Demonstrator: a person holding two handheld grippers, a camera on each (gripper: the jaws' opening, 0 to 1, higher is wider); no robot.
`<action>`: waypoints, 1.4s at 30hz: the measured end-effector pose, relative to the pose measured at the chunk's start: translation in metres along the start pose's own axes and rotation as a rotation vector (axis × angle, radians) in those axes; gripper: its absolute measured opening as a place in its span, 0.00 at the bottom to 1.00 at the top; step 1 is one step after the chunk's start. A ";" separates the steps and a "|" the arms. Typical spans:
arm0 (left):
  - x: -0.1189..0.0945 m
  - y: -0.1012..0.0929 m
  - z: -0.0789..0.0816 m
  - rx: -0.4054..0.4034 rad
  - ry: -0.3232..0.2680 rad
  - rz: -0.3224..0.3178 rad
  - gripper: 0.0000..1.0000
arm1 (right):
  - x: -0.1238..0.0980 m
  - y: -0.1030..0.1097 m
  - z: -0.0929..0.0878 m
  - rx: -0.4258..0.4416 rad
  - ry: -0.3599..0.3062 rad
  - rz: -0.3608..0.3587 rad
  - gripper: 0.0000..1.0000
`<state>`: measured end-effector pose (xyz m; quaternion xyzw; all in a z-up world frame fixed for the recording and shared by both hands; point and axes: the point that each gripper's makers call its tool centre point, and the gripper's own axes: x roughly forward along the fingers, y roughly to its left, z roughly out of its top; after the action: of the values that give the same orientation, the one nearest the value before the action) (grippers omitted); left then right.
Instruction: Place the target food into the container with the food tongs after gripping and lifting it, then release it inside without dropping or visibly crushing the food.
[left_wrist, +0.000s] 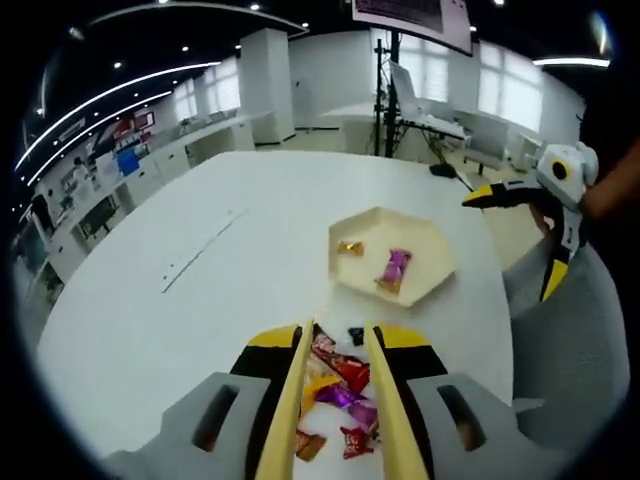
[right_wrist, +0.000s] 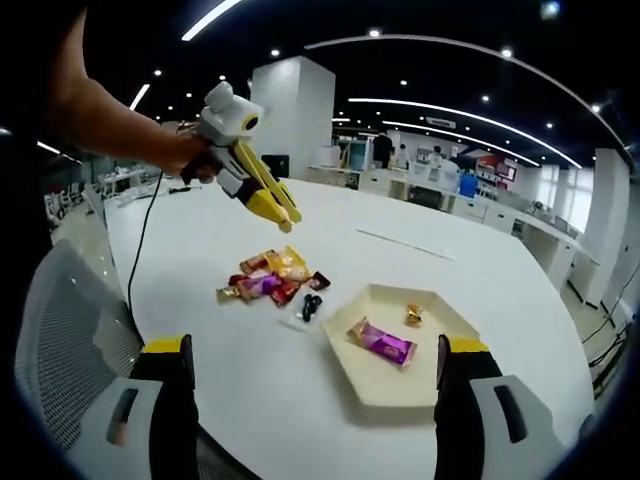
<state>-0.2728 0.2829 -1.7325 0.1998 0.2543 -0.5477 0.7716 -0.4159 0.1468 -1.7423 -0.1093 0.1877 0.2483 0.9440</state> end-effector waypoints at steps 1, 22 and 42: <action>-0.001 0.000 -0.004 -0.002 0.001 0.003 0.25 | 0.000 0.000 0.000 0.002 0.001 0.000 0.99; -0.027 -0.003 -0.085 -0.089 0.069 0.066 0.25 | 0.000 0.001 -0.002 -0.005 0.009 0.014 0.99; -0.011 -0.010 -0.122 -0.112 0.129 0.052 0.25 | 0.001 0.002 -0.006 -0.002 0.023 0.010 0.99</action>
<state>-0.3062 0.3599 -1.8223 0.1979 0.3284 -0.4985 0.7775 -0.4180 0.1468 -1.7478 -0.1121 0.1990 0.2518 0.9404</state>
